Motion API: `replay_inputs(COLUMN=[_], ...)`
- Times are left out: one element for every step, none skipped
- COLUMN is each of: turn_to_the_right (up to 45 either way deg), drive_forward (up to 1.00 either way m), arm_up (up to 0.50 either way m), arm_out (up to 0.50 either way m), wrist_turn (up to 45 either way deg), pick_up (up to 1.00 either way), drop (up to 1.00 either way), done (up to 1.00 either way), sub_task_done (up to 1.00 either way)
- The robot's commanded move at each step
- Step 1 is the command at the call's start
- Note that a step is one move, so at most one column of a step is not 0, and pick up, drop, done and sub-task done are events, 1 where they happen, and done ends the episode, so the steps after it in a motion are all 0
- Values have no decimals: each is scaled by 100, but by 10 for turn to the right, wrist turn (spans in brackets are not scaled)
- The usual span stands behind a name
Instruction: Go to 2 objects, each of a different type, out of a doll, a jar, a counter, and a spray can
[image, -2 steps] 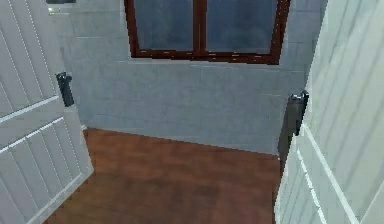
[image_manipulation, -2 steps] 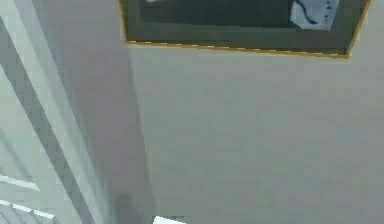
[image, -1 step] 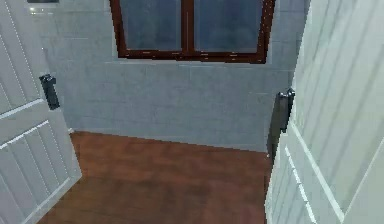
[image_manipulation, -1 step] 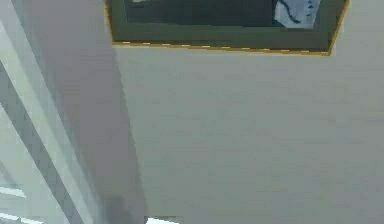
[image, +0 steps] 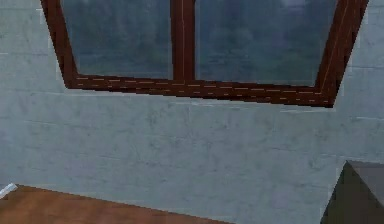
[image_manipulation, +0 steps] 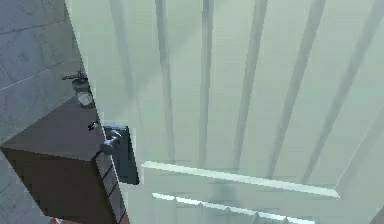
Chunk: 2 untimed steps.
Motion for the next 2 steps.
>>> replay_inputs(turn_to_the_right=[180,0], drive_forward=[0,5], arm_up=[0,0], arm_out=[0,0], wrist_turn=[0,0], pick_up=[0,0], drop=[0,0], done=[0,0], sub_task_done=[0,0])
